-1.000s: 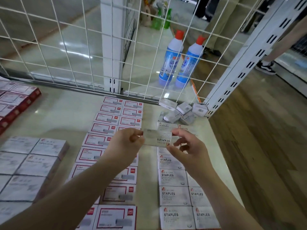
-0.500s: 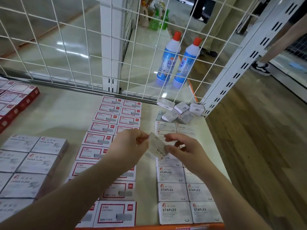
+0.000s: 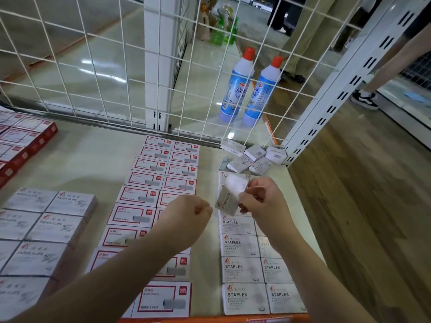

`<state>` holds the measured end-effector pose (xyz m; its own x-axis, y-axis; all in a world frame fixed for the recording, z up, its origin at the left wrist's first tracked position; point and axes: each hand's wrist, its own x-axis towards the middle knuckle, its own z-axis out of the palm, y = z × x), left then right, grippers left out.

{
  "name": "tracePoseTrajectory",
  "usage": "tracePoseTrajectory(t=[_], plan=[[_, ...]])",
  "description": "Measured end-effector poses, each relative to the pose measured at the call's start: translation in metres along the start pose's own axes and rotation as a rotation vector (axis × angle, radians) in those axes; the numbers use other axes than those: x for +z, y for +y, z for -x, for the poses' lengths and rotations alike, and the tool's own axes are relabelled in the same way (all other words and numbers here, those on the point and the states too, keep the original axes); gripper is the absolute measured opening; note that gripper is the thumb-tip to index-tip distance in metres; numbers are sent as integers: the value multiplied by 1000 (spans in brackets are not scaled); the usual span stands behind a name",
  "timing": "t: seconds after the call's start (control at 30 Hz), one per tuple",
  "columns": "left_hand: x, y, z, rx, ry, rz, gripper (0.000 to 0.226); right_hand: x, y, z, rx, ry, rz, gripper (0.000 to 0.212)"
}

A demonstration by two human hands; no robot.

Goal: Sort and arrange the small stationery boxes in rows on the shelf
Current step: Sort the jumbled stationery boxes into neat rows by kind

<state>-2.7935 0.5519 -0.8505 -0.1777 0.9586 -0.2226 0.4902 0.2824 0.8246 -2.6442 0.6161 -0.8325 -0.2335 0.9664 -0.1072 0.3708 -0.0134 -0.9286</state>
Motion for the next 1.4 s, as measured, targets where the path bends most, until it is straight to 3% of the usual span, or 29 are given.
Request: tracePoseTrajectory(t=[0.17, 0.5, 0.73, 1.1, 1.4], plan=[[4, -1, 0, -62, -57, 73, 24, 5, -4, 3, 4, -46, -105, 41], [-3, -1, -1, -59, 115, 217, 26, 3, 1, 7, -22, -82, -75, 30], [-6, -3, -6, -59, 207, 258, 30, 1, 2, 10, -80, -188, -24, 48], [-6, -10, -3, 4, 251, 184, 28, 2, 6, 9, -139, -156, 152, 52], [-3, -8, -4, -14, 230, 190, 26, -1, 7, 7, -143, -146, 156, 52]])
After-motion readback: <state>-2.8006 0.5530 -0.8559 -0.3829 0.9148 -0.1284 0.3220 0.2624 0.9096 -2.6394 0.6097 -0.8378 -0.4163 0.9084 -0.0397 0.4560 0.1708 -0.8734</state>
